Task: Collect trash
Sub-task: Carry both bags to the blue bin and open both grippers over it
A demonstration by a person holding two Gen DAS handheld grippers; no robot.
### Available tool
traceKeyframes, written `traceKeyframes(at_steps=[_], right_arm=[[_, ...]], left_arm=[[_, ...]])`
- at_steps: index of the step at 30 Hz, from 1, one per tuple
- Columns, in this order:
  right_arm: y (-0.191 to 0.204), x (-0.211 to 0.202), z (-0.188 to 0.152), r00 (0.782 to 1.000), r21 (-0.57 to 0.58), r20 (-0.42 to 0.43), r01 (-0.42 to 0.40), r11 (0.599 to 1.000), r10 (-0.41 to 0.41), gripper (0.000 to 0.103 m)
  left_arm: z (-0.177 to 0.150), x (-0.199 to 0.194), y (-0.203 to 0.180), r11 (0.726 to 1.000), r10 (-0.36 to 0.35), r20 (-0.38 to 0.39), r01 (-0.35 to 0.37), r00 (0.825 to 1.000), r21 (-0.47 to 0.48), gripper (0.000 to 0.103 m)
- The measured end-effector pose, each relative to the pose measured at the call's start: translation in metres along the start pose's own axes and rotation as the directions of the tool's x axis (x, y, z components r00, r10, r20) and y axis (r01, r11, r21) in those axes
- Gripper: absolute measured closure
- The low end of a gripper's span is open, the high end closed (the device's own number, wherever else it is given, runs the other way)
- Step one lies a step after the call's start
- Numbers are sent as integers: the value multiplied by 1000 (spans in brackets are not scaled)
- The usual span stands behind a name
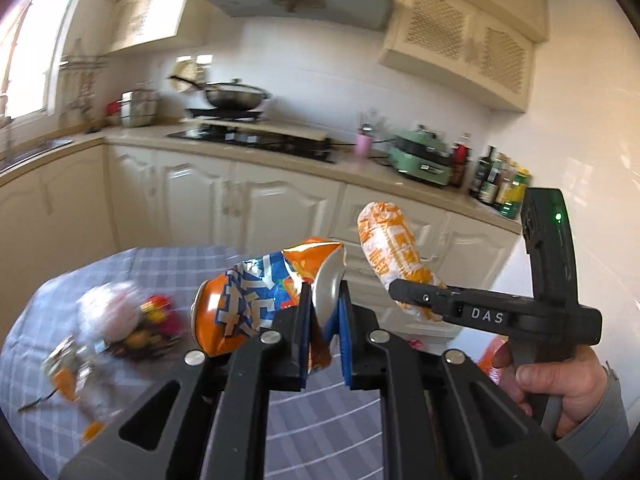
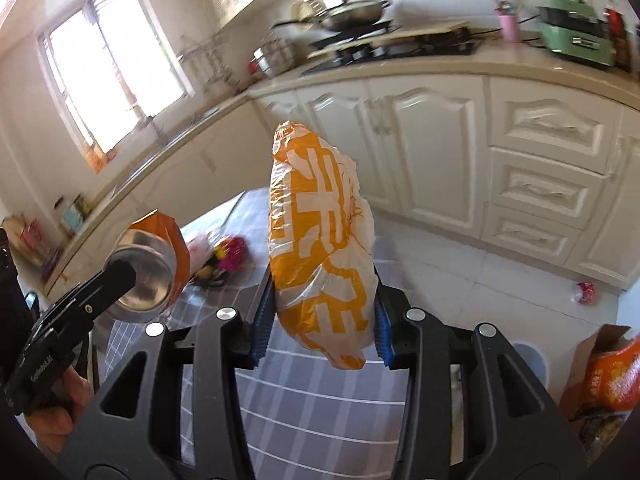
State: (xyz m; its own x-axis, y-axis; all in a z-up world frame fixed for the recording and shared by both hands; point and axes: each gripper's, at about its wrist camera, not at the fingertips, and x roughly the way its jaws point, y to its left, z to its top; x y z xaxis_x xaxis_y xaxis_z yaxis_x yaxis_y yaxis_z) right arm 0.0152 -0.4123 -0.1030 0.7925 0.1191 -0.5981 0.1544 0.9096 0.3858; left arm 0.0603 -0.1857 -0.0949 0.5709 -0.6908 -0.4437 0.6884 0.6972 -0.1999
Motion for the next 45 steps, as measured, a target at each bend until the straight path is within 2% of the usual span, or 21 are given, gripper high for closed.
traceKeyframes(at_steps=[5,8,11,13,14,16,18,21,24,26,28,30,32,34,35,36,37,38,41,45], right_arm=[[-80,-28,-9,994,131,23,102,986,-106,62],[-133,-39,-22,982,213,2,185,959,-190,62],[-184,-40,-43,968,295,-51,251,922,-247,62],[-217,-36,-62,957,346,-100,291,892,-274,62],[-226,-34,-68,954,361,-117,300,883,-277,62],[-251,-24,-84,946,395,-166,323,860,-278,62],[-273,-12,-103,939,430,-212,339,837,-271,62],[-299,0,-129,930,474,-269,355,806,-251,62],[-321,20,-151,917,517,-326,376,769,-229,62],[-333,34,-165,909,537,-362,385,750,-207,62],[-336,44,-173,901,545,-387,395,740,-196,62],[-341,54,-180,895,550,-406,402,732,-186,62],[-345,62,-184,890,550,-420,406,730,-179,61],[-349,69,-186,885,546,-429,412,729,-178,55],[-351,72,-187,884,546,-432,412,730,-176,47],[-352,73,-187,884,551,-434,413,725,-174,31],[-354,73,-188,885,561,-431,414,717,-174,23],[-357,71,-190,886,565,-426,417,712,-182,15],[-359,68,-192,877,563,-433,444,697,-210,8],[-355,58,-191,869,556,-425,471,685,-252,6]], left_arm=[[8,49,-58,990,-125,-58,129,990,60,92],[5,83,-95,973,-212,-117,220,970,63,92],[-6,125,-128,950,-301,-199,312,933,25,92],[-20,157,-153,931,-355,-270,364,895,-17,92],[-24,169,-160,926,-368,-295,377,882,-31,92],[-45,203,-180,913,-400,-363,402,842,-72,92],[-61,227,-191,910,-406,-410,403,817,-98,92],[-90,276,-204,910,-410,-504,380,760,-166,92],[-118,318,-207,921,-388,-585,331,712,-207,92],[-132,338,-205,924,-381,-623,297,684,-240,92],[-148,362,-200,921,-390,-656,254,647,-297,92],[-158,379,-194,920,-387,-676,218,627,-324,92],[-169,396,-189,912,-402,-696,190,595,-365,91],[-179,404,-184,910,-402,-720,160,565,-382,70],[-183,404,-181,913,-392,-725,145,566,-381,44],[-182,403,-177,923,-361,-727,112,584,-368,28],[-181,402,-173,929,-341,-726,92,597,-360,26],[-180,401,-172,930,-336,-726,88,600,-357,26],[-173,397,-169,946,-291,-746,65,599,-317,22],[-151,379,-169,968,-223,-724,60,653,-243,13]])
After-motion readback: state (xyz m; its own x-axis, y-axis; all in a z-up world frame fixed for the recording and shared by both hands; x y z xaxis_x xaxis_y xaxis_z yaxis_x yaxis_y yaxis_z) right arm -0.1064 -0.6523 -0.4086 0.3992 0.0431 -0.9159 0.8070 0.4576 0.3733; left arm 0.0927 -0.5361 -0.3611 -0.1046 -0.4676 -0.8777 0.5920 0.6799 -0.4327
